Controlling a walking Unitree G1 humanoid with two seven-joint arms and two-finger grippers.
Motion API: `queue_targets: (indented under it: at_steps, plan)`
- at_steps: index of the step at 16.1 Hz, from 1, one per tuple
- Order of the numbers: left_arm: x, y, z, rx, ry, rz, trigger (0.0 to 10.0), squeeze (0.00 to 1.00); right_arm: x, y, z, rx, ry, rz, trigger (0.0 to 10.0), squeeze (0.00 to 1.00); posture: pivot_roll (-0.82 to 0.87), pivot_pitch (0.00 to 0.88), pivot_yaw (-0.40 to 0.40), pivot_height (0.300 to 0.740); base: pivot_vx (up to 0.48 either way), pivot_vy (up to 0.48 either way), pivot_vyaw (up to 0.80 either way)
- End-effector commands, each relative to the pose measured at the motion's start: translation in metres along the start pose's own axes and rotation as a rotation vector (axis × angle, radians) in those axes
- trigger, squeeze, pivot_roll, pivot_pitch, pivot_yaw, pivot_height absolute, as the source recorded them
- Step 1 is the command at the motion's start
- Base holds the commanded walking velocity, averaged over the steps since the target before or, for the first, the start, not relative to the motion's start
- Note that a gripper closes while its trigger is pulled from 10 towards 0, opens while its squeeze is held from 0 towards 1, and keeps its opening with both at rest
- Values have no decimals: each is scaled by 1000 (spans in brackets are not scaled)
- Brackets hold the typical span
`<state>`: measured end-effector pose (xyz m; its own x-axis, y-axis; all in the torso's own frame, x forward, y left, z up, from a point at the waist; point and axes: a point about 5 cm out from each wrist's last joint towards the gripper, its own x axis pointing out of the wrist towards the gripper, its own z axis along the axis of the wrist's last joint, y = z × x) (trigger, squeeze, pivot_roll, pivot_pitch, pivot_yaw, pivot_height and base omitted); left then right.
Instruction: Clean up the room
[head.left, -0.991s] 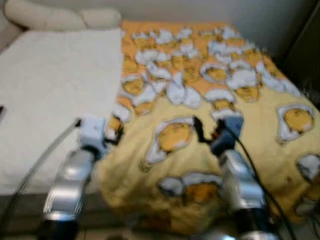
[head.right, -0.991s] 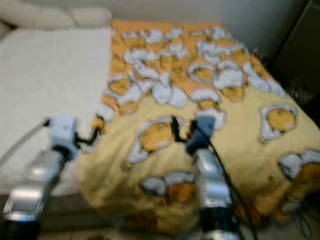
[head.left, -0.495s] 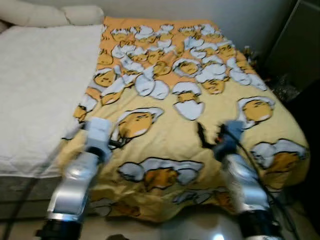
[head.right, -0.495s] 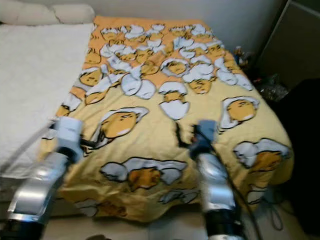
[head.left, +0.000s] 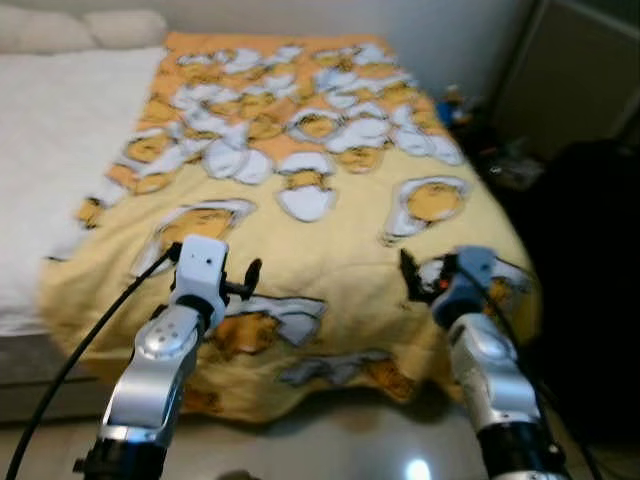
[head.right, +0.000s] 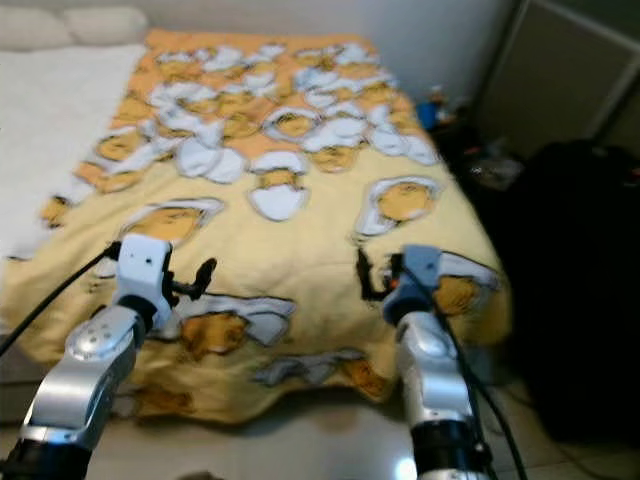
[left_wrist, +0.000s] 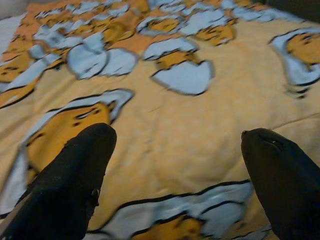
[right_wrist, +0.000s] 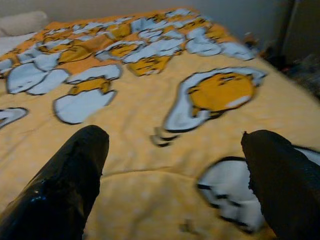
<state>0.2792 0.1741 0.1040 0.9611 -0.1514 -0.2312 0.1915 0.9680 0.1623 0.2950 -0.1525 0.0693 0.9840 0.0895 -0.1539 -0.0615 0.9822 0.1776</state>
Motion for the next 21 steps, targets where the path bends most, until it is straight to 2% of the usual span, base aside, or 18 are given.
queue_targets:
  at_steps: [1,4,5,14,17,19,21]
  plan:
    - [-1,5,1,10,-1,15,10000,0,2,7,2,7,-7,19,10000,1000,3,0,-16,740,0,-398,0]
    - [-1,5,1,17,2,11,10000,0,2,7,1,4,-3,19,10000,1000,3,0,-16,740,0,-398,0]
    - [0,4,0,1,4,13,10000,0,3,8,0,10,5,17,10000,0,3,0,-16,740,0,0,-569]
    - [2,2,-1,-4,9,21,10000,0,2,2,-6,5,36,-13,10000,0,0,0,-21,740,0,0,-800]
    - [2,5,-3,-13,11,46,10000,0,2,5,-9,6,44,-16,10000,0,-2,0,-23,740,0,0,-800]
    - [2,3,-5,23,-16,62,10000,0,-1,2,-12,7,50,-36,10000,0,0,0,-27,740,0,0,-800]
    - [2,2,-3,-6,-33,59,10000,0,-2,-2,-13,7,53,-50,10000,0,1,0,-28,740,0,0,-800]
